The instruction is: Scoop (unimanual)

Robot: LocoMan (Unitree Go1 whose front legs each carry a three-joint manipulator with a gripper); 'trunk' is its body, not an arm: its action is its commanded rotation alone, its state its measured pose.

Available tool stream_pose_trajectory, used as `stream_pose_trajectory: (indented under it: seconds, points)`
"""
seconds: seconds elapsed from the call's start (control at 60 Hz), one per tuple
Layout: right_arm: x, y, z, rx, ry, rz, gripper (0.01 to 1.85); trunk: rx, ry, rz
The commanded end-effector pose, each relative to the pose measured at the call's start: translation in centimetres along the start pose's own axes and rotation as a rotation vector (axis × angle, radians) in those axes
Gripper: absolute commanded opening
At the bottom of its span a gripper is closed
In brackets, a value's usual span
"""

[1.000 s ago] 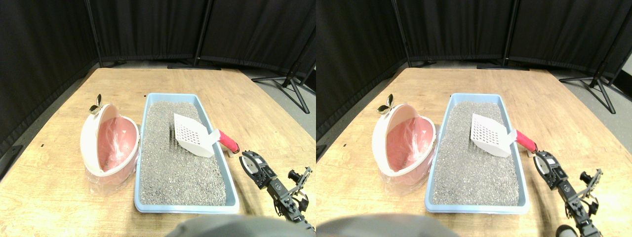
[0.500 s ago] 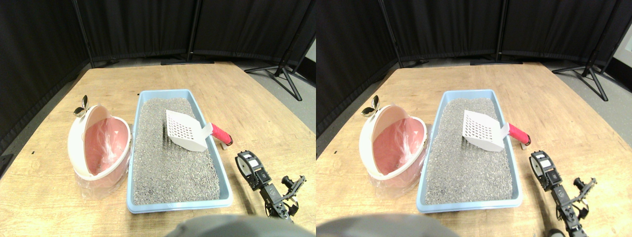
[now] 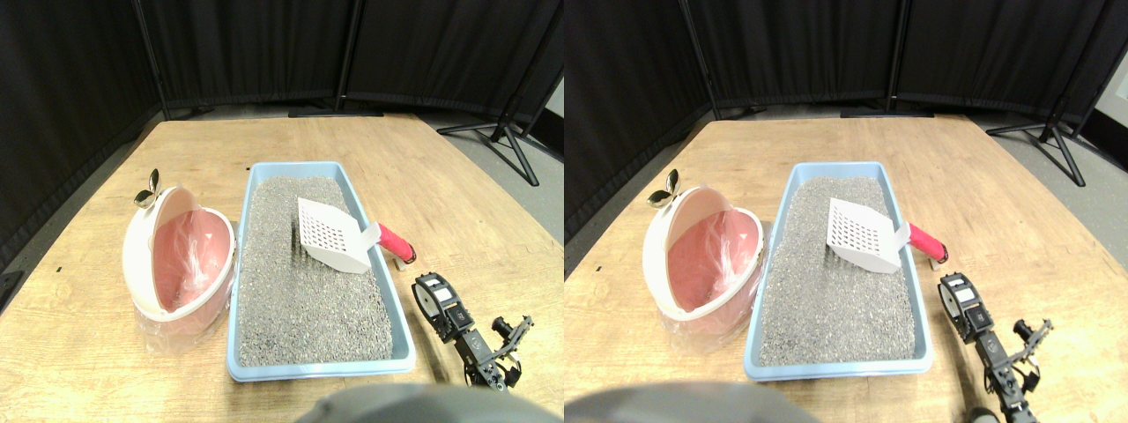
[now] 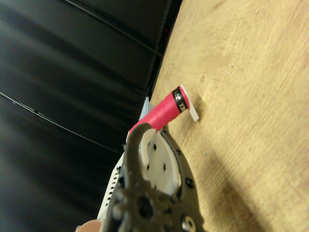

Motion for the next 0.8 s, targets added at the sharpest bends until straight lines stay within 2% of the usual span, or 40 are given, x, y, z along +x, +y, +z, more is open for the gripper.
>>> stream_pose_trajectory:
  seconds: [0.017, 0.8]
  points:
    - [0.25, 0.3, 0.8, -0.01, -0.044, 0.007, 0.05, -0.03, -0.006, -0.004]
    - [0.67, 0.71, 0.84, -0.03, -0.034, -0.01, 0.05, -0.039, -0.006, -0.003]
